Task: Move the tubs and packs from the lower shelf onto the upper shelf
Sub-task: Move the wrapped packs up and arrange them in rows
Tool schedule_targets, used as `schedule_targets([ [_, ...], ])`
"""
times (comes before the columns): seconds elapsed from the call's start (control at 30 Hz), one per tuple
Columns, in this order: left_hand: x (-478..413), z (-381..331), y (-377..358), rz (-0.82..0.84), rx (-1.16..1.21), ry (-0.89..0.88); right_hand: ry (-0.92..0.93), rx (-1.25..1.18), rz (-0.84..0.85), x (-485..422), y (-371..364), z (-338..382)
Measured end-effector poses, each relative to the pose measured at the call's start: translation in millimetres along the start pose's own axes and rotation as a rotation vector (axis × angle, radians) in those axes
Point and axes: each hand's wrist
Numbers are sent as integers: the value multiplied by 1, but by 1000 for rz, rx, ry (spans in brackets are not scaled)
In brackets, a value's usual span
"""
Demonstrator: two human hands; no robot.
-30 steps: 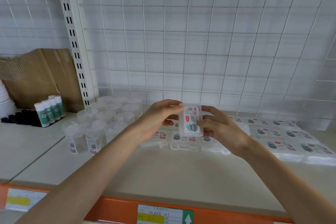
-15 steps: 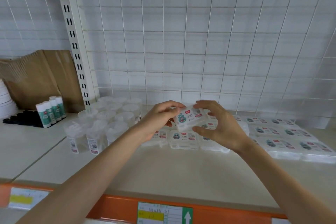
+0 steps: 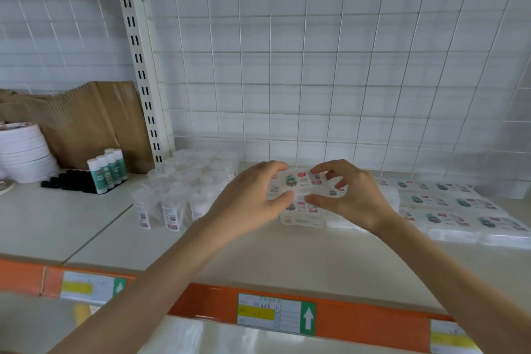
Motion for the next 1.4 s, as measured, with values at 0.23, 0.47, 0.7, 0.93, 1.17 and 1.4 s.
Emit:
schedule_targets([
  [0.23,90,16,14,40,-240,123,-13,41,120,29,-25,28],
  [0.47,108,40,3,84,-346,219,-11,176,248,38,-47,58],
  [0.7,116,50,-4,-24,-400,99,-26,402,273,43,-56,70],
  [0.93,118,51,-7,-25,-432,104,-1,508,280,43,-57,79],
  [1.17,115,57,-11,7,-464,88,41,581,297,43,-61,82],
  [1.4,118,60,-9,85,-538,41,48,599,310,41,-62,83],
])
Point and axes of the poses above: each hand's wrist, its own x-axis away from the middle knuckle, its own y-axis out of the back of the hand, z = x × y, and after that the axes turned 7 degrees about x, right-handed
